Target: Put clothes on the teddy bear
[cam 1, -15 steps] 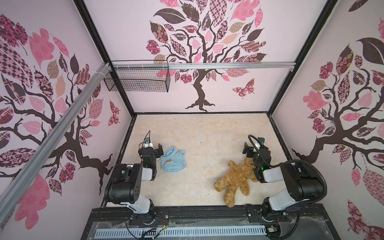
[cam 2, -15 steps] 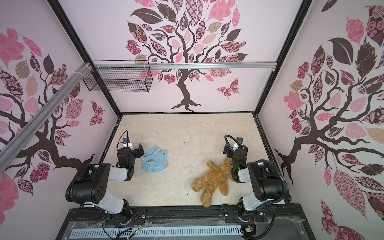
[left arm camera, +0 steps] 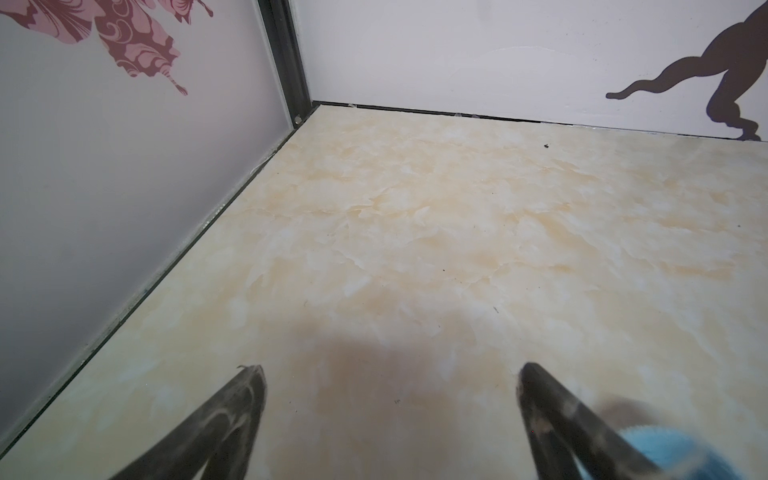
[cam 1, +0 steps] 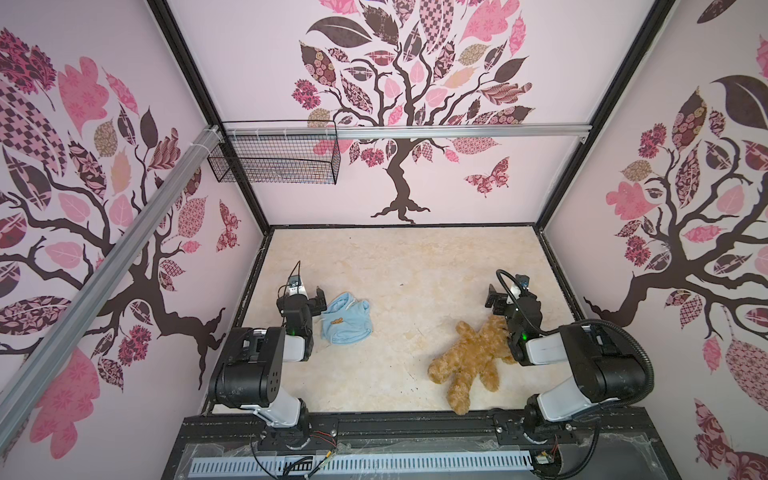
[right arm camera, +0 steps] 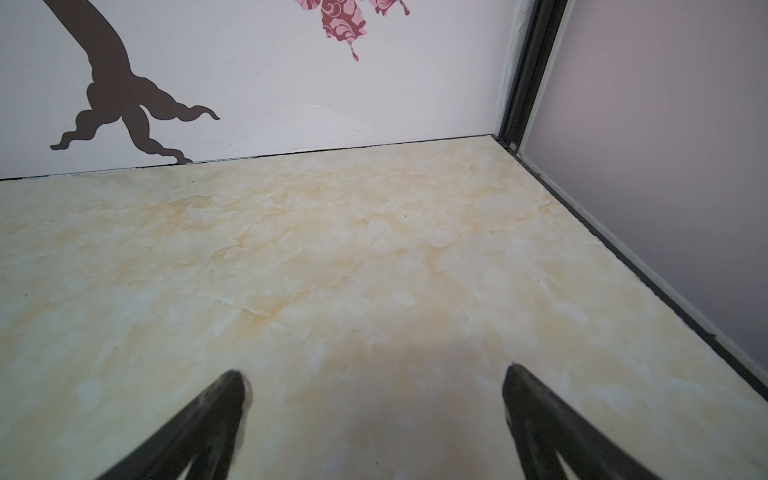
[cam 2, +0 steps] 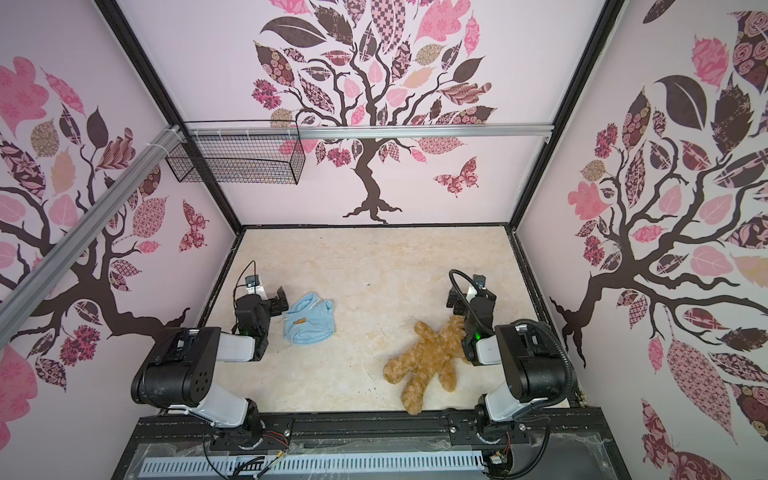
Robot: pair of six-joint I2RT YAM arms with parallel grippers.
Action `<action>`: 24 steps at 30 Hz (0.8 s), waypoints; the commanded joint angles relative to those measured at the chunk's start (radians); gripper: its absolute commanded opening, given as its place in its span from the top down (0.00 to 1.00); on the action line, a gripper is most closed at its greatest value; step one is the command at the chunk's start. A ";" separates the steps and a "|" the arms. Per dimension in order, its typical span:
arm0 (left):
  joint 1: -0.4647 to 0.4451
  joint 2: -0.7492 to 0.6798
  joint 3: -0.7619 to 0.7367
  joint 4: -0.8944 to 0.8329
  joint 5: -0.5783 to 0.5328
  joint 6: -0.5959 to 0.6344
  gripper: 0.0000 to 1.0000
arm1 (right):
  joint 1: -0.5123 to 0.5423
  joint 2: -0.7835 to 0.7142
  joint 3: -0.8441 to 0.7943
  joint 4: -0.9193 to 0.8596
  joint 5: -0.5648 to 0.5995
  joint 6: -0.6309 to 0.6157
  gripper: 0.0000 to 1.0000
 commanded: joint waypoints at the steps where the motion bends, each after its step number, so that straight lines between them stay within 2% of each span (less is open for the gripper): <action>1: -0.001 -0.014 0.020 0.001 -0.002 -0.006 0.03 | -0.002 0.006 0.018 0.009 -0.006 0.014 0.00; 15: 0.007 -0.015 0.018 0.006 0.015 -0.010 0.03 | -0.002 0.005 0.016 0.010 -0.005 0.013 0.00; 19: 0.008 -0.027 0.008 0.029 -0.008 -0.016 0.03 | 0.004 -0.026 -0.017 0.071 0.008 0.010 0.00; 21: 0.008 -0.077 0.007 -0.005 -0.057 -0.038 0.03 | 0.007 -0.104 -0.009 -0.017 0.057 0.024 0.00; 24: 0.013 -0.214 0.072 -0.288 -0.121 -0.101 0.03 | 0.007 -0.273 0.055 -0.315 0.189 0.139 0.00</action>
